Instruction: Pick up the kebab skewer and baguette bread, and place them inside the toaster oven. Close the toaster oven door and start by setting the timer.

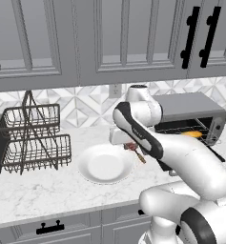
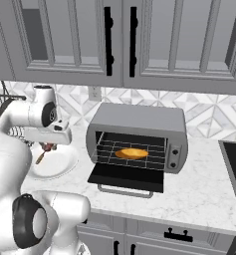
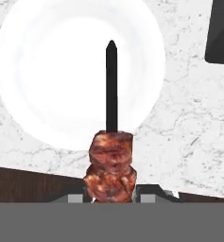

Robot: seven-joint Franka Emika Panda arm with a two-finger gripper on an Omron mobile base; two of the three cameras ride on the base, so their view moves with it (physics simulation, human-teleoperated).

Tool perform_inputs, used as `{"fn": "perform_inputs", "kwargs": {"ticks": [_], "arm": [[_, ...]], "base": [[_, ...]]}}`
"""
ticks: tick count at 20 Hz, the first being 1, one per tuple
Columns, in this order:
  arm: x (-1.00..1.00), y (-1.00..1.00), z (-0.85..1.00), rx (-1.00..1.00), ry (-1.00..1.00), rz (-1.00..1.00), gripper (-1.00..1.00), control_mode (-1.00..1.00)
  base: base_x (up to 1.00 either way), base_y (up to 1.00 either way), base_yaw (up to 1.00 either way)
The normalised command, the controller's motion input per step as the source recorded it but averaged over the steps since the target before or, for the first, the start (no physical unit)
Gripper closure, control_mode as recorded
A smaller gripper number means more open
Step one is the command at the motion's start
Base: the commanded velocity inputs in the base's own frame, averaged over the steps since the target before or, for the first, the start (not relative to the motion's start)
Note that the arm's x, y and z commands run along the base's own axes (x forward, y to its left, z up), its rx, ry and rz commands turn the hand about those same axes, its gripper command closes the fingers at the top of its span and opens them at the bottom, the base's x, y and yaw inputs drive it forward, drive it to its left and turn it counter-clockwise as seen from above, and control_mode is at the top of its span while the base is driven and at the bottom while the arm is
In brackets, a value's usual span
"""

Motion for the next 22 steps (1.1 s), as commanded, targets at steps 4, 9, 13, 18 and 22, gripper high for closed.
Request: {"fn": "perform_inputs", "kwargs": {"ticks": [4, 9, 13, 18, 22], "arm": [[-0.63, -0.24, 0.96, 0.00, -0.01, -0.14, 1.00, -1.00], [-0.60, -0.54, 0.46, 0.01, -0.01, -0.48, 1.00, -1.00], [-0.10, -0.53, 0.22, 0.00, -0.08, -0.66, 1.00, -1.00], [0.00, -0.57, 0.23, 0.00, -0.02, -0.73, 1.00, -1.00], [0.00, -0.95, 0.23, 0.08, 0.00, -0.56, 1.00, -1.00]], "base": [[0.00, 0.00, 0.00], [0.00, 0.00, 0.00], [0.00, 0.00, 0.00], [0.00, 0.00, 0.00], [0.00, 0.00, 0.00]]}}
